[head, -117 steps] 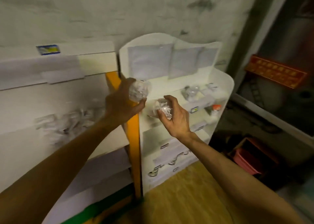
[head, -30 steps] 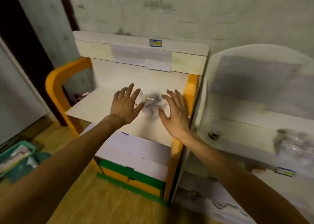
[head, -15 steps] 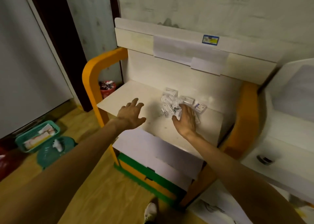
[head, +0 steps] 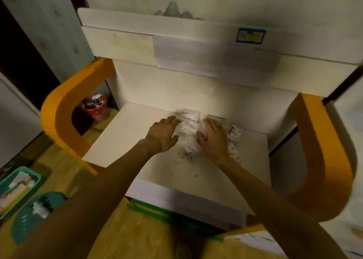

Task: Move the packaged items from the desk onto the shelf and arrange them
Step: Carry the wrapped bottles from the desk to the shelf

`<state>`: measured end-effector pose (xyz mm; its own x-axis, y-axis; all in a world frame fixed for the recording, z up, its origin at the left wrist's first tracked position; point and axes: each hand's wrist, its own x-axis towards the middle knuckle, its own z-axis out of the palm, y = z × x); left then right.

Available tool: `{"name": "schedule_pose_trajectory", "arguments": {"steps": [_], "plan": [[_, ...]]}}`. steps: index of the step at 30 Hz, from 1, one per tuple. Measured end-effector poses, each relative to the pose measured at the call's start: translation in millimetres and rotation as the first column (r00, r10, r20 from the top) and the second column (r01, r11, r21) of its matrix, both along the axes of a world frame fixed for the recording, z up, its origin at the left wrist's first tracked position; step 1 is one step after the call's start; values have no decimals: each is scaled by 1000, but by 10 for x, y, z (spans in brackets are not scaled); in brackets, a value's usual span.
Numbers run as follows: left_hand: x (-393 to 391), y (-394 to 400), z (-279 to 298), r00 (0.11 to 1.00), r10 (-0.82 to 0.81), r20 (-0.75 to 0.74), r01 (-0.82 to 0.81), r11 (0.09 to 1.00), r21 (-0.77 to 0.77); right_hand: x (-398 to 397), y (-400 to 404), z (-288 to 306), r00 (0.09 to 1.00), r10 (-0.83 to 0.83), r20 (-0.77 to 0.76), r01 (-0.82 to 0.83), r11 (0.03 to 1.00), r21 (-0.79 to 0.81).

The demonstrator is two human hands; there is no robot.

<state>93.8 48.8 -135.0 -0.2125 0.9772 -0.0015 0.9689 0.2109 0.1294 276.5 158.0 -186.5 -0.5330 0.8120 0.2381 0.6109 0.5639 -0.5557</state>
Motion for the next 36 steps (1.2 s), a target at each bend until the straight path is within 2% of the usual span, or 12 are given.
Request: {"name": "schedule_pose_trajectory", "arguments": {"steps": [4,10,13,15,19,24,26,28,30,33,36], "plan": [[-71,412,-151,995,-104,-9,104,995,5,-66,173,-27,999,2,38,0,998,-67],[-159,789,-440,970,-241,-31,241,970,-5,13,274,34,994,-9,112,9,1000,3],[-264,801,-524,958,-284,-34,284,959,-3,43,225,56,984,-67,167,68,998,0],[-389,796,-552,954,-299,6,299,954,-1,22,144,82,975,-92,201,98,995,-21],[-615,842,-541,932,-311,187,303,950,71,-73,117,176,959,-105,265,108,994,3],[-655,791,-559,898,-357,258,326,932,156,-147,44,175,940,-157,302,149,988,50],[-675,756,-567,885,-374,277,331,924,190,-175,-4,167,940,-170,295,170,985,24],[-683,735,-520,862,-404,305,344,910,232,-184,-45,177,958,-190,214,191,981,20],[-671,717,-422,855,-410,317,328,902,282,-195,-97,232,968,-251,25,250,968,30],[-644,681,-188,859,-393,329,255,884,391,-210,-185,452,910,-359,-205,364,931,-18],[-471,621,120,856,-359,371,120,838,533,-124,-249,771,837,-389,-384,413,911,-21]]}}
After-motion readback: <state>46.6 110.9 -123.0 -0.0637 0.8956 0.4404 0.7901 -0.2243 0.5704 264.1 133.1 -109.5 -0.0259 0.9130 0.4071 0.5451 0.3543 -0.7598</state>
